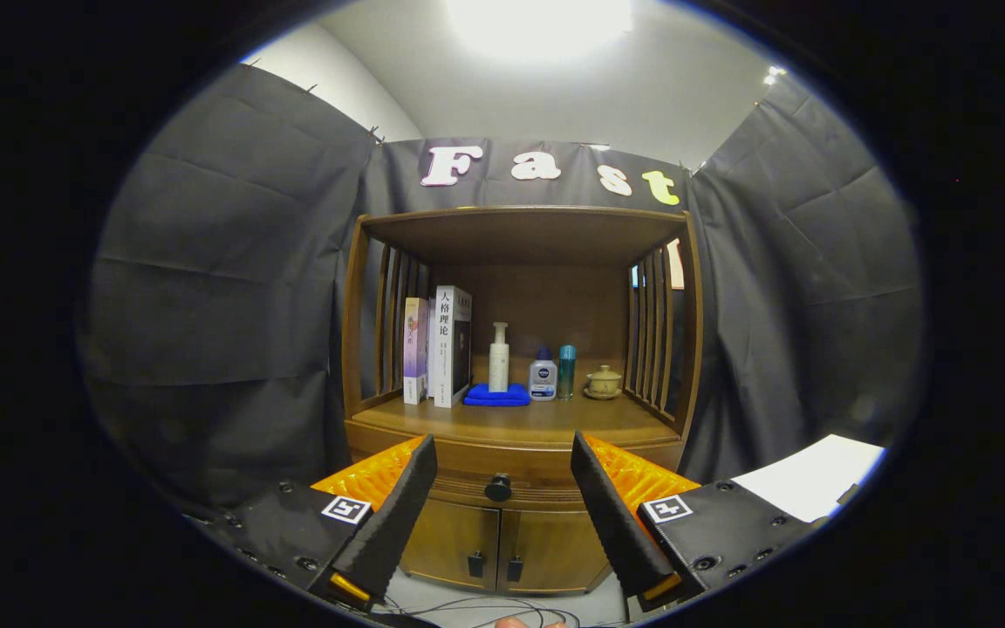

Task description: Pull open the drawer, take out the items inside it, and place them on the countertop above the cabinet.

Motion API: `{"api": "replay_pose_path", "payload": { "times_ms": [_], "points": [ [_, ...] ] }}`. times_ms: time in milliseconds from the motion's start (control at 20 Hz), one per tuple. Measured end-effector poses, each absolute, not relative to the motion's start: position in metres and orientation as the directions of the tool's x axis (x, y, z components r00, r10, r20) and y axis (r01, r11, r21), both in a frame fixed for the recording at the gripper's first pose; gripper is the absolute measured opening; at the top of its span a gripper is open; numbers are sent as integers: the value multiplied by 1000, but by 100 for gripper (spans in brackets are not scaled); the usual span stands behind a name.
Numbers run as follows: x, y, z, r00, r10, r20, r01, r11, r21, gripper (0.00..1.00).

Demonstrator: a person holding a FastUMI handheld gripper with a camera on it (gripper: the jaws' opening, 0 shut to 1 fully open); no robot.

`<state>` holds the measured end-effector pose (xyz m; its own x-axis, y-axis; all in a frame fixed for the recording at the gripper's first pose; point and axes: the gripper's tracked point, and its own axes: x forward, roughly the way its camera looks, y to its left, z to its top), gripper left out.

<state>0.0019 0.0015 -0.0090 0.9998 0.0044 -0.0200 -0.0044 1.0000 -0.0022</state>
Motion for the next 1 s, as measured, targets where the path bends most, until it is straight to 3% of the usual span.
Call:
{"api": "replay_pose_path", "payload": {
  "times_ms": [1000],
  "points": [
    [59, -12, -72, 993, -30, -116, 36, 998, 56, 97]
  ]
}}
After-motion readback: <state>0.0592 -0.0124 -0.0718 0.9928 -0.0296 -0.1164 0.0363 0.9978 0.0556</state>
